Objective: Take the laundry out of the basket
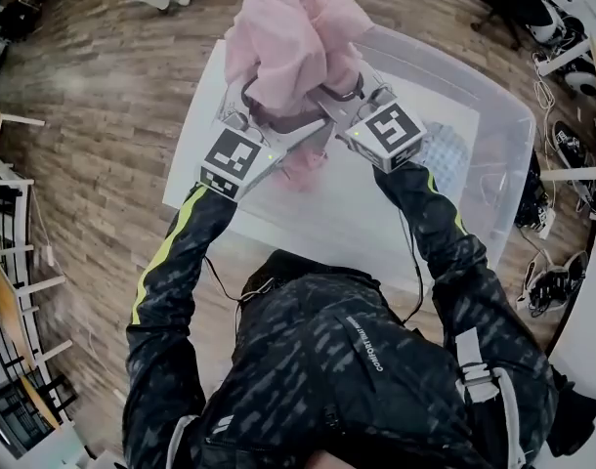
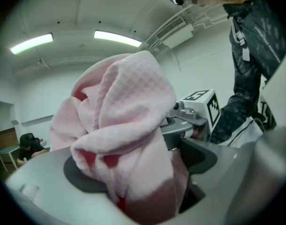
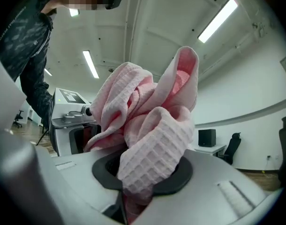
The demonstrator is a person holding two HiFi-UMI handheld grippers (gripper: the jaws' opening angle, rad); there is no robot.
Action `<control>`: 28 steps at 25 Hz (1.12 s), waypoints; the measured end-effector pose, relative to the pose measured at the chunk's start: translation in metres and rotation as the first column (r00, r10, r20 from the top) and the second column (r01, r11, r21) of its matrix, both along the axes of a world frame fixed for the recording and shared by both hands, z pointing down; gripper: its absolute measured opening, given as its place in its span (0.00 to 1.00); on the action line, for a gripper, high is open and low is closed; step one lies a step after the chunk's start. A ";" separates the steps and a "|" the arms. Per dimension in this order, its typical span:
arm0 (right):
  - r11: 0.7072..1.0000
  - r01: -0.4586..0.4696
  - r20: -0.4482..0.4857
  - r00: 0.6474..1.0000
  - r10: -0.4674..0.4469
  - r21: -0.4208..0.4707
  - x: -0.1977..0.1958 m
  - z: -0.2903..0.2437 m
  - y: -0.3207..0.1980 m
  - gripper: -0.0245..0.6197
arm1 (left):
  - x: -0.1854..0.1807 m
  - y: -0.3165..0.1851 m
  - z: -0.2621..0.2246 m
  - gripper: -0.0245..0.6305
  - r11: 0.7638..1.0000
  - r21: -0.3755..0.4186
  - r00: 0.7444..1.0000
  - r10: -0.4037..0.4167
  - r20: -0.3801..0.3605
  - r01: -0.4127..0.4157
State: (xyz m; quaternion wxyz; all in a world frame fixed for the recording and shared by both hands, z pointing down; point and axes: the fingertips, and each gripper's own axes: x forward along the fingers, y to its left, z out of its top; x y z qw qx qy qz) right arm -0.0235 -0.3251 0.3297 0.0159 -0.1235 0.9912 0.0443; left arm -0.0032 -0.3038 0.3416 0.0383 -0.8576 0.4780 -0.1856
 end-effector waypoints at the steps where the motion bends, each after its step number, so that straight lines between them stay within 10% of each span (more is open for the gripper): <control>1: 1.000 -0.002 0.005 1.000 0.002 0.019 0.000 -0.011 0.004 0.19 | -0.001 0.004 -0.011 0.76 1.000 0.024 1.000 0.001 0.002 -0.001; 17: 0.946 -0.119 0.163 0.984 0.072 0.300 -0.012 -0.167 0.080 0.19 | -0.017 0.079 -0.156 0.76 0.941 0.312 0.991 0.117 0.064 -0.131; 28: 0.884 -0.257 0.218 0.959 0.183 0.390 -0.130 -0.241 0.144 0.20 | -0.139 0.142 -0.226 0.77 0.862 0.429 0.962 0.257 0.090 -0.270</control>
